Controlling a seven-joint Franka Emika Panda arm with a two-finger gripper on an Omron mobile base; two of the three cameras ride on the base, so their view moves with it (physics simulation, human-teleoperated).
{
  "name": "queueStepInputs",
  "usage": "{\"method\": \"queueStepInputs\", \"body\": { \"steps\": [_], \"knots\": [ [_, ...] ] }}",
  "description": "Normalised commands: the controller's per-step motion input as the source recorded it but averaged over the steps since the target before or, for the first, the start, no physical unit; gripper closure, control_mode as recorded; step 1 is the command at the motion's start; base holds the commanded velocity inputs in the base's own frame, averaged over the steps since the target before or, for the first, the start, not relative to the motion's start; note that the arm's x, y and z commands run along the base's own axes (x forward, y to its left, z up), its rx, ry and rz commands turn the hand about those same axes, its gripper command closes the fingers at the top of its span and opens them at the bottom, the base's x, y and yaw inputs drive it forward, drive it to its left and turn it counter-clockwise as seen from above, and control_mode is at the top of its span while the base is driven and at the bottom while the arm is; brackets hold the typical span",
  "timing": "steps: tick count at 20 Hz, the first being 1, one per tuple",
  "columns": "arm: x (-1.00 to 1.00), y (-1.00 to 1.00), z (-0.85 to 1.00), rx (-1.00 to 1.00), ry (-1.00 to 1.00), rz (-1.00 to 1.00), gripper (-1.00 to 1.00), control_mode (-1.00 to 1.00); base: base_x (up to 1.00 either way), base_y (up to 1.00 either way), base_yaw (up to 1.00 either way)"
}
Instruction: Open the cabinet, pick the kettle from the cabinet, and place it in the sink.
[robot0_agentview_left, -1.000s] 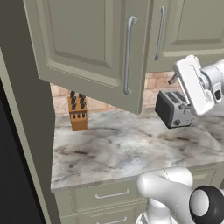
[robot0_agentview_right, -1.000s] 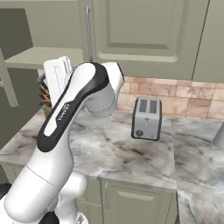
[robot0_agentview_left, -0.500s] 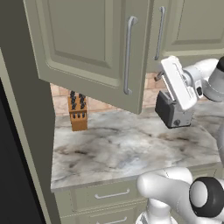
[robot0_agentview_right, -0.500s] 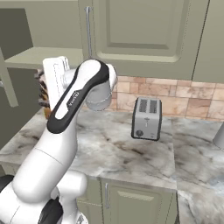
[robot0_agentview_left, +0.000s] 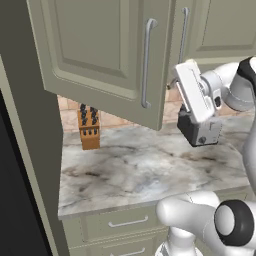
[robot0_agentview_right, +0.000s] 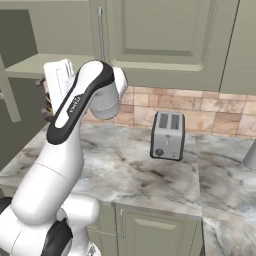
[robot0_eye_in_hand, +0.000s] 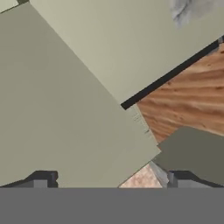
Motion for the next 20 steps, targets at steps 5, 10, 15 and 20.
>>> {"method": "queueStepInputs", "body": {
  "steps": [5, 10, 15, 20],
  "knots": [
    [0.35, 0.25, 0.0, 0.0, -0.12, -0.03, -1.0, -1.0, 0.0, 0.0, 0.0],
    [0.29, 0.34, 0.0, 0.0, -0.14, -0.04, -1.0, -1.0, 0.0, 0.0, 0.0],
    [0.1, 0.37, 0.0, 0.0, -0.21, -0.04, -1.0, -1.0, 0.0, 0.0, 0.0],
    [0.0, 0.38, 0.0, 0.0, -0.31, -0.06, -1.0, -1.0, 0.0, 0.0, 0.0]
  ]
}}
